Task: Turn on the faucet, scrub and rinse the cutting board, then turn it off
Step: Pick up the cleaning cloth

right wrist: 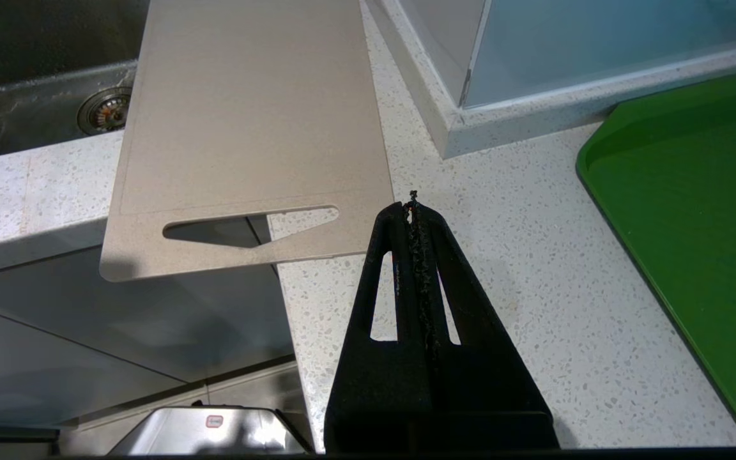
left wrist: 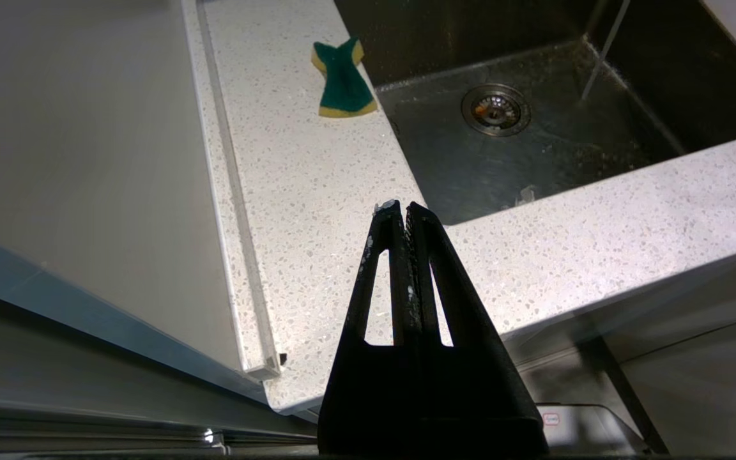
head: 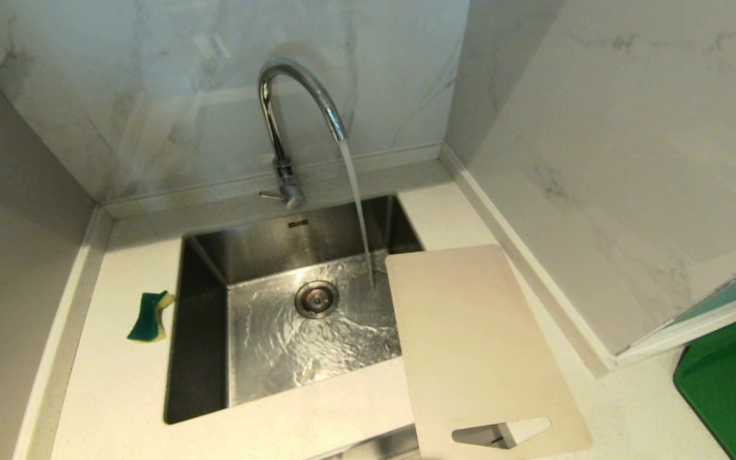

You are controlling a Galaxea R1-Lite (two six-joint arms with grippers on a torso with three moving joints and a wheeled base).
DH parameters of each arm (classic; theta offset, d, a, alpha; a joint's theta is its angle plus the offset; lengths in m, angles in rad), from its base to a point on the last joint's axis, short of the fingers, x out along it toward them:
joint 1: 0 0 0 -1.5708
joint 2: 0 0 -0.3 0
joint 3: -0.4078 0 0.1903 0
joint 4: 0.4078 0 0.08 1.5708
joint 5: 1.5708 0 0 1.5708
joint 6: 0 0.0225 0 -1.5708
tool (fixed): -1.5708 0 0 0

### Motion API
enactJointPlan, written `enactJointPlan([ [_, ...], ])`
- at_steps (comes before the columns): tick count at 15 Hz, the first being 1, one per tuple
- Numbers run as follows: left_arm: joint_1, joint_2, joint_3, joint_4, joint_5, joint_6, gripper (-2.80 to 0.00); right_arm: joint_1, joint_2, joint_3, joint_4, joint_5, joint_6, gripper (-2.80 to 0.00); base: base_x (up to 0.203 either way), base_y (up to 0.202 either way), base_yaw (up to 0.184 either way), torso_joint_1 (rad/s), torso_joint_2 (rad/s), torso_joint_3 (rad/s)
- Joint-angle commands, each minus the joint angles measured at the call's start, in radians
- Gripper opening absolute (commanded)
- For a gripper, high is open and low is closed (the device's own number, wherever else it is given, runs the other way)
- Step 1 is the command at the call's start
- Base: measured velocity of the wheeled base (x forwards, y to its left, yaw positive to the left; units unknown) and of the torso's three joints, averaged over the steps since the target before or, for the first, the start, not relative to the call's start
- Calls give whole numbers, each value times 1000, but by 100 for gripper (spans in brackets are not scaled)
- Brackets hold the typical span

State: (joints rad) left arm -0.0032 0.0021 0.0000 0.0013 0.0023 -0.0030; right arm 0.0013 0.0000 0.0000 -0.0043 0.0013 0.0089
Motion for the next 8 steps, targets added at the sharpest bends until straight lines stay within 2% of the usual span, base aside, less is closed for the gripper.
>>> enactJointPlan([
  [1,-1,-1,2,-1,1,-5,-280,0,0,2,0,0,0,-280,0,0,0,0,0,0],
  [6,0,-2,0,2,4,2,-280,0,0,2,0,0,0,-280,0,0,0,0,0,0],
  [8,2,6,-25,23,8,49,-280,0,0,2,0,0,0,-280,0,0,0,0,0,0],
])
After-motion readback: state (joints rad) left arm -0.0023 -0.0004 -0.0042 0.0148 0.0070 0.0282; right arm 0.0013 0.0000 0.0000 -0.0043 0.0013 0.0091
